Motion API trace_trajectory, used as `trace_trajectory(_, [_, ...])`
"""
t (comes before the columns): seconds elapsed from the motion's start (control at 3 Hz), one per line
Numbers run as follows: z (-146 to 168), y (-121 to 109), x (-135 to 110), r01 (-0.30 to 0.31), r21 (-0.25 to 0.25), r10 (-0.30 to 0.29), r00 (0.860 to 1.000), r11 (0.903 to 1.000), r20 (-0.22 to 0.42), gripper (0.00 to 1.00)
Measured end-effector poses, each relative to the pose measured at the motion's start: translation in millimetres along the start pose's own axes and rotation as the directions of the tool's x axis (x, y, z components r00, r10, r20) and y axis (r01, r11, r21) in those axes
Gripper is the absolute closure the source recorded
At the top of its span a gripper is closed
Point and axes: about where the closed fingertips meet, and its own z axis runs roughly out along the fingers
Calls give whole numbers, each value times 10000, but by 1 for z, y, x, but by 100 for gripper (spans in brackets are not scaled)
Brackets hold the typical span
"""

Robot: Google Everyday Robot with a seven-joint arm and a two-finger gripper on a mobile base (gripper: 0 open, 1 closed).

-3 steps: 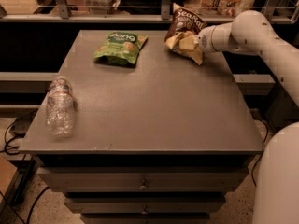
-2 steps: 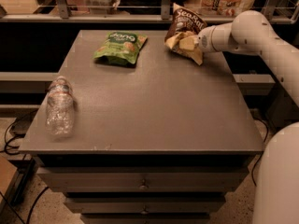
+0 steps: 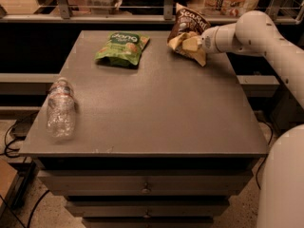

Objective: Move brown chip bag near water bottle

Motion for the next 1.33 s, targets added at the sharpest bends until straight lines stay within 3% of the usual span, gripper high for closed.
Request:
trace_trajectory(0.67, [0,0,0,1,-2,-1,10000,10000,1,4])
trace_trajectory(1.33, [1,8,-1,191,-427,-179,9994,9989,286,0])
